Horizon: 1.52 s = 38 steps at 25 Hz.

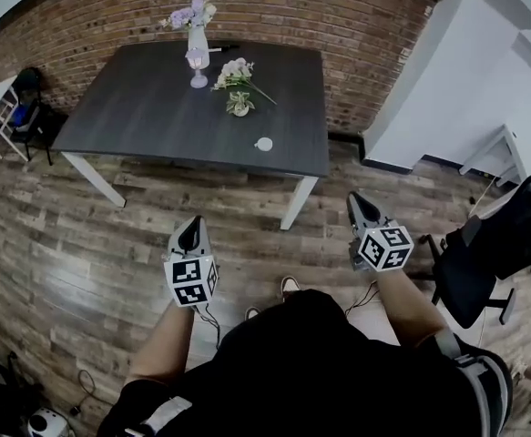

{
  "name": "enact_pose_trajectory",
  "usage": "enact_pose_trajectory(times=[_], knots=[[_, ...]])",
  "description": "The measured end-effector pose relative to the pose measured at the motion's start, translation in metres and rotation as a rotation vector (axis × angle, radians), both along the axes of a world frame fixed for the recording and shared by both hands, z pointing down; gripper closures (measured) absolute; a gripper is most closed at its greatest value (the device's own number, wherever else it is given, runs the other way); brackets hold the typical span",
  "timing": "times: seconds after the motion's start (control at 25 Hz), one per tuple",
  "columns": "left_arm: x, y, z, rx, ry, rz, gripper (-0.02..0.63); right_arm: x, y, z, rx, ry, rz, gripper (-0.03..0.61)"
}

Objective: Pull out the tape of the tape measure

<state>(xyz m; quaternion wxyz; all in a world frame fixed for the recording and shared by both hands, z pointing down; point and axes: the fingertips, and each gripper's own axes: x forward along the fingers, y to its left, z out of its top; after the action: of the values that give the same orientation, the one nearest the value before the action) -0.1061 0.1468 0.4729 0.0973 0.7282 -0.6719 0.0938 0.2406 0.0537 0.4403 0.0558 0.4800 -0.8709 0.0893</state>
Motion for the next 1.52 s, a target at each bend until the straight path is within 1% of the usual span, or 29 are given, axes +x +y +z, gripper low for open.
enact_pose_trajectory(times=[0.04,0.08,0.12,0.2,0.32,0.36,0.44,0.52,0.72,0.88,1.0,1.16,1.24,1.44,1.48,1.52], knots=[[0.006,-0.001,0.002,0.001,0.006,0.028,0.606,-0.005,-0.003,-0.002,0.001,-0.003,-0.025,0.578],[0.012,-0.003,0.005,-0.002,0.01,0.058,0.606,-0.01,-0.006,-0.003,0.004,-0.003,-0.05,0.526],[0.016,-0.005,0.011,-0.013,0.011,0.082,0.606,-0.017,-0.011,-0.003,0.005,0.001,-0.072,0.438],[0.021,-0.01,0.027,-0.057,0.015,0.113,0.606,-0.035,-0.022,0.005,-0.006,0.025,-0.11,0.425],[0.031,-0.016,0.05,-0.127,0.016,0.178,0.605,-0.069,-0.037,0.032,-0.056,0.085,-0.197,0.394],[0.033,-0.02,0.054,-0.14,0.006,0.195,0.604,-0.081,-0.044,0.041,-0.076,0.096,-0.229,0.378],[0.027,-0.036,0.057,-0.157,-0.028,0.191,0.605,-0.104,-0.066,0.056,-0.109,0.1,-0.282,0.358],[0.017,-0.062,0.057,-0.164,-0.058,0.159,0.604,-0.125,-0.096,0.069,-0.129,0.106,-0.329,0.347],[0.004,-0.139,0.058,-0.182,-0.074,0.125,0.604,-0.171,-0.174,0.12,-0.191,0.181,-0.428,0.341],[0.007,-0.183,0.052,-0.197,-0.075,0.109,0.604,-0.195,-0.208,0.16,-0.264,0.281,-0.501,0.333],[0.01,-0.21,0.053,-0.212,-0.066,0.106,0.604,-0.211,-0.232,0.177,-0.295,0.351,-0.553,0.306],[0.01,-0.22,0.064,-0.259,-0.064,0.129,0.604,-0.219,-0.245,0.194,-0.354,0.433,-0.561,0.298],[0.005,-0.229,0.069,-0.278,-0.068,0.136,0.604,-0.221,-0.247,0.197,-0.363,0.463,-0.562,0.301],[0.009,-0.259,0.069,-0.271,-0.074,0.226,0.604,-0.229,-0.251,0.2,-0.366,0.508,-0.579,0.301],[0.01,-0.264,0.069,-0.271,-0.074,0.245,0.604,-0.231,-0.252,0.199,-0.368,0.51,-0.583,0.304],[0.011,-0.268,0.07,-0.272,-0.076,0.265,0.604,-0.231,-0.252,0.199,-0.369,0.514,-0.583,0.343]])
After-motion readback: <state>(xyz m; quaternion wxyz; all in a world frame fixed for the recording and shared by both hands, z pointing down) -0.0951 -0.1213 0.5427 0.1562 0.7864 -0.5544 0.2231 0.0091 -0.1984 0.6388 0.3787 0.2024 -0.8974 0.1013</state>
